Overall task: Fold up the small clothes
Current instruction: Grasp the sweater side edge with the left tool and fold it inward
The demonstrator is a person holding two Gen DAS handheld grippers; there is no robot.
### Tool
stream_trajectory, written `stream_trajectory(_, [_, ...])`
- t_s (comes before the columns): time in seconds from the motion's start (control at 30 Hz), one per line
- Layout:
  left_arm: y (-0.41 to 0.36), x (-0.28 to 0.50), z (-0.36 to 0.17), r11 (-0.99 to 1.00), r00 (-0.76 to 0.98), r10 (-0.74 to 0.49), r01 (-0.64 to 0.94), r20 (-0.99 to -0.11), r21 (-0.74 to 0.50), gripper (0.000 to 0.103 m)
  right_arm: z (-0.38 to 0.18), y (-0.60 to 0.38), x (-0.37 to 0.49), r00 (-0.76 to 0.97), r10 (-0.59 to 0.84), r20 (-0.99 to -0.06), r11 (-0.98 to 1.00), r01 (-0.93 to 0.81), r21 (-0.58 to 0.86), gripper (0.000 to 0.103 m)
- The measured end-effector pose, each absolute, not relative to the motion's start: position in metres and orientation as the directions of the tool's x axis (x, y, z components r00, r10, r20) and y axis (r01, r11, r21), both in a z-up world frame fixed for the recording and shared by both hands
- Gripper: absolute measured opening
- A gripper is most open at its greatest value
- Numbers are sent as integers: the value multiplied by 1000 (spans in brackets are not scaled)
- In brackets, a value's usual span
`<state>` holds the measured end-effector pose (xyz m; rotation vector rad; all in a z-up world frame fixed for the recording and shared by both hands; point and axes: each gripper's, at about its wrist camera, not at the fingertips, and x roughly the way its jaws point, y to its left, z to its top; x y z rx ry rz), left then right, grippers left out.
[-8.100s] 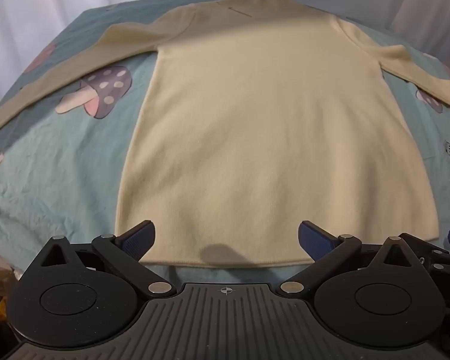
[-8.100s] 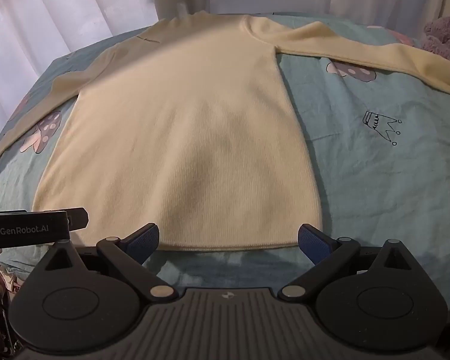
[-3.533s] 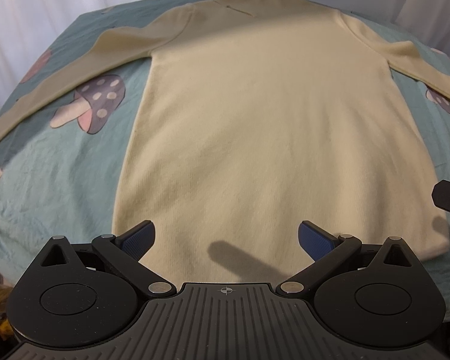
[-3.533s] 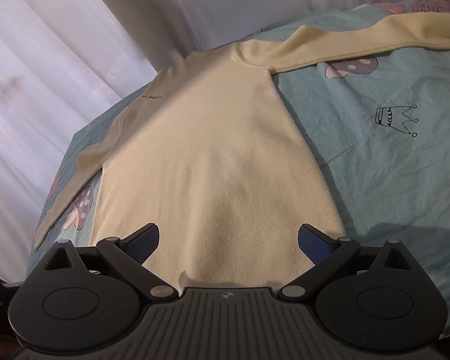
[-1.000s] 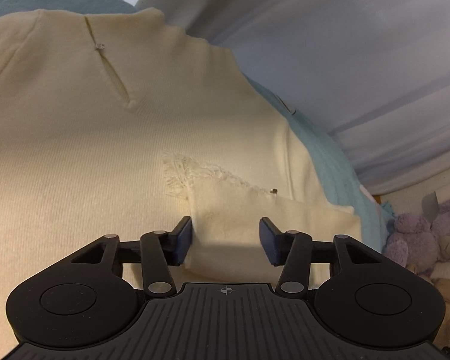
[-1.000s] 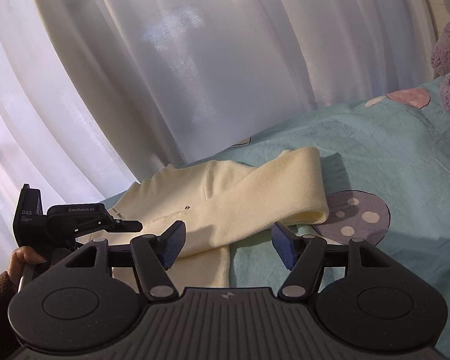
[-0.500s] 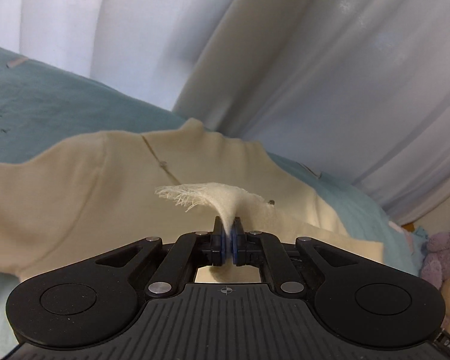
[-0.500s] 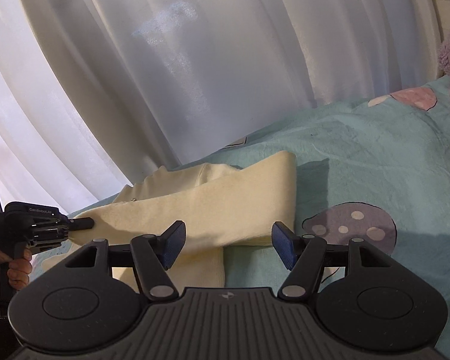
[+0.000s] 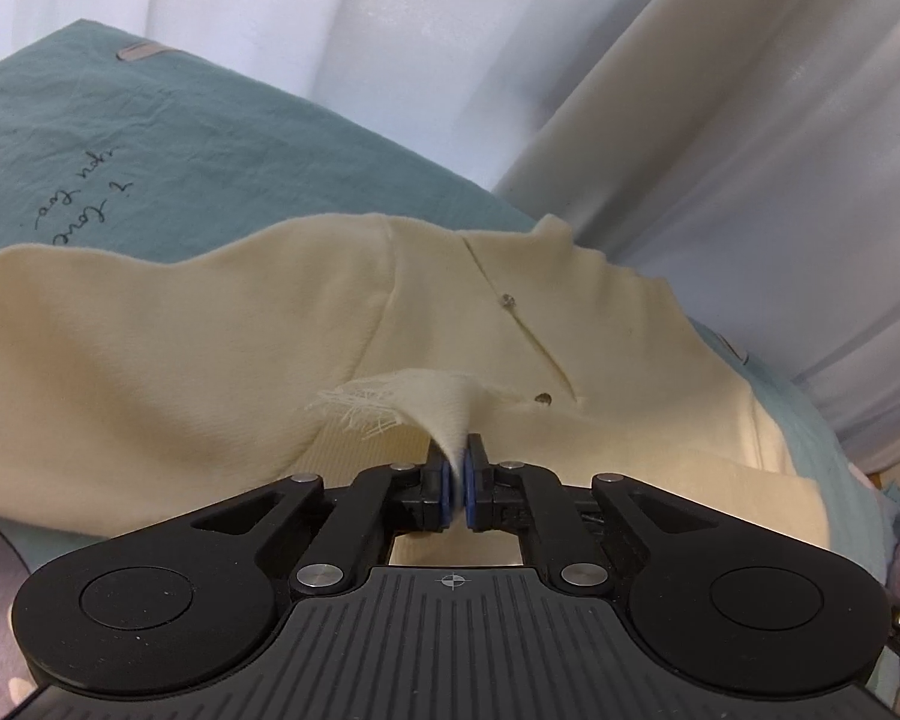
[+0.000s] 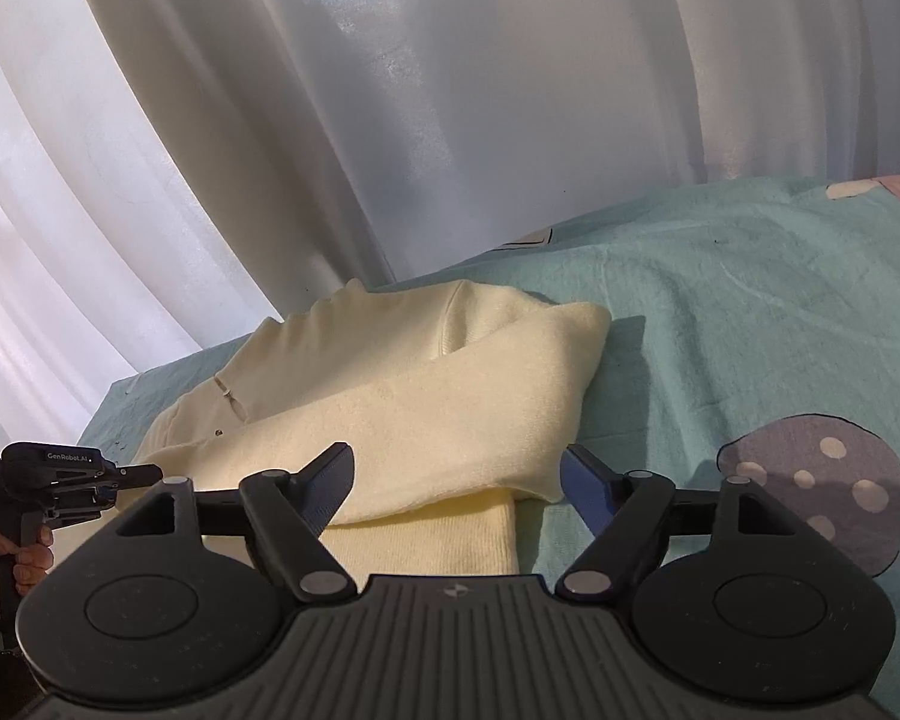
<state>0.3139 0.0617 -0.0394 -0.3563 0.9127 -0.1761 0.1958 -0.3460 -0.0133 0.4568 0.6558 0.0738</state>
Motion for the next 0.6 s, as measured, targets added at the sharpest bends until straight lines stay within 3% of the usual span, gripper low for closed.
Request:
stream_trajectory(0.03, [61, 314, -36, 936, 617, -282, 7, -735, -353, 6, -12, -344, 198, 797, 199, -570, 902, 79, 425, 98])
stream_trajectory(0.33, [68, 315, -13, 963, 709, -204, 22, -675, -268, 6, -17, -332, 216, 792, 146, -593, 930, 94, 355, 99])
stream_trajectory(0.47, [72, 318, -18, 958, 703, -215, 15, -678, -288, 6, -23, -328, 223, 782, 164, -601, 925, 89, 368, 99])
stream_trajectory(0.57, [71, 319, -28, 956, 686, -232, 30, -690, -291, 6, -23, -313, 228, 786, 125, -605, 958, 62, 279, 93])
stream_trajectory(0.6, [71, 320, -32, 958, 682, -229, 31, -695, -285, 6, -23, -309, 229, 788, 121, -604, 964, 51, 259, 86])
